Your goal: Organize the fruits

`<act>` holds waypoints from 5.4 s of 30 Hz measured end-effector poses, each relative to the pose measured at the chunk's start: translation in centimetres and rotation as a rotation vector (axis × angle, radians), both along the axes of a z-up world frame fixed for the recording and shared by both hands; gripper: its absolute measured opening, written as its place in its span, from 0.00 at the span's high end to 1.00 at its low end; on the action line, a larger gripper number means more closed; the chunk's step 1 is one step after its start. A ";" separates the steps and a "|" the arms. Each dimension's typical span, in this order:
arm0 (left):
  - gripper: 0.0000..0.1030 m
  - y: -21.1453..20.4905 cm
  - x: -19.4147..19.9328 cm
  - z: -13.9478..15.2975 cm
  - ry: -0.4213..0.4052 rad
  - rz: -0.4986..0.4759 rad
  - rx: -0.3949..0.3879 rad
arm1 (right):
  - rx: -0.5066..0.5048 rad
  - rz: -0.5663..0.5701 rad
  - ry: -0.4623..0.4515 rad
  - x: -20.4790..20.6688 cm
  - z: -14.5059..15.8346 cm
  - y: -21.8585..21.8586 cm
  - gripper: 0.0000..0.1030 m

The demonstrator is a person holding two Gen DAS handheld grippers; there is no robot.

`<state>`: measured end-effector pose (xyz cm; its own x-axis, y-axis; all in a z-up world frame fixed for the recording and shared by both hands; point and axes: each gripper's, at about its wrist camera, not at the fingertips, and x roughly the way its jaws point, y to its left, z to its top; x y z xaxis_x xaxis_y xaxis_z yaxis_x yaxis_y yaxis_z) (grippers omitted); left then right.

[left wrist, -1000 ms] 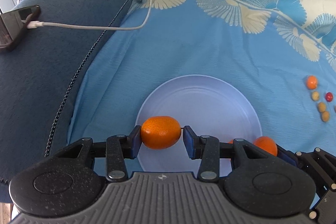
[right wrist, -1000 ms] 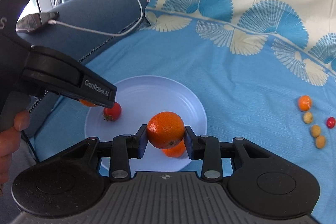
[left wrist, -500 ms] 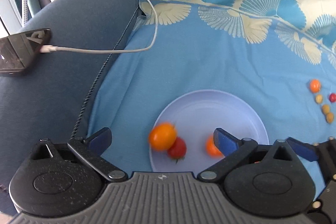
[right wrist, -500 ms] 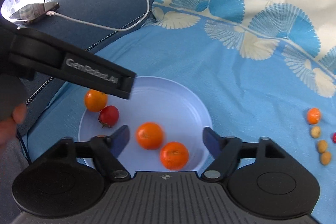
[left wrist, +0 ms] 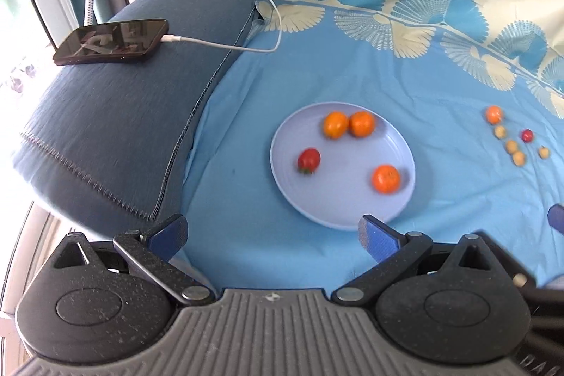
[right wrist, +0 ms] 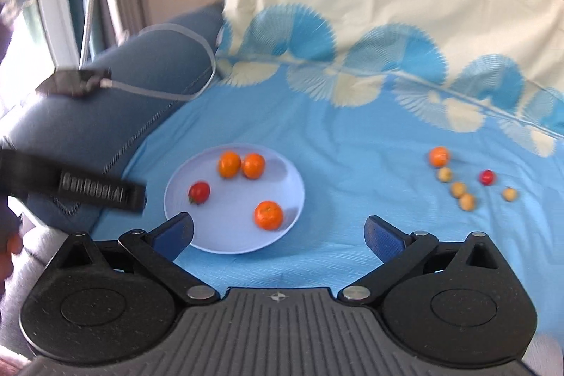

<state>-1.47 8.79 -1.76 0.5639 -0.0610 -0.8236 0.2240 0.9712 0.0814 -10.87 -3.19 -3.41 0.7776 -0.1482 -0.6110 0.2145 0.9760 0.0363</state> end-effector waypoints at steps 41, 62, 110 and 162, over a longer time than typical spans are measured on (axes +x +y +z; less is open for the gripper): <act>0.00 0.6 -7.8 2.8 -0.111 -0.046 -0.001 | -0.072 0.015 -0.131 -8.6 3.0 1.9 0.01; 0.00 1.0 -7.2 2.2 -0.088 -0.041 0.001 | -0.068 0.024 -0.110 -7.8 2.5 2.2 0.01; 0.00 -23.0 5.0 -6.0 0.060 -0.285 0.126 | 0.020 -0.468 0.004 -1.5 -6.6 -21.0 0.01; 0.72 -45.4 15.0 -15.2 0.188 -0.415 0.021 | -0.082 -0.536 -0.030 8.1 -17.8 -39.5 0.33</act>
<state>13.53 -36.61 -16.99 0.3363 -0.2320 -0.9127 0.6063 0.7950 0.0213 -2.77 -42.69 -21.24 0.5968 -0.5749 -0.5598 0.6831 0.7301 -0.0215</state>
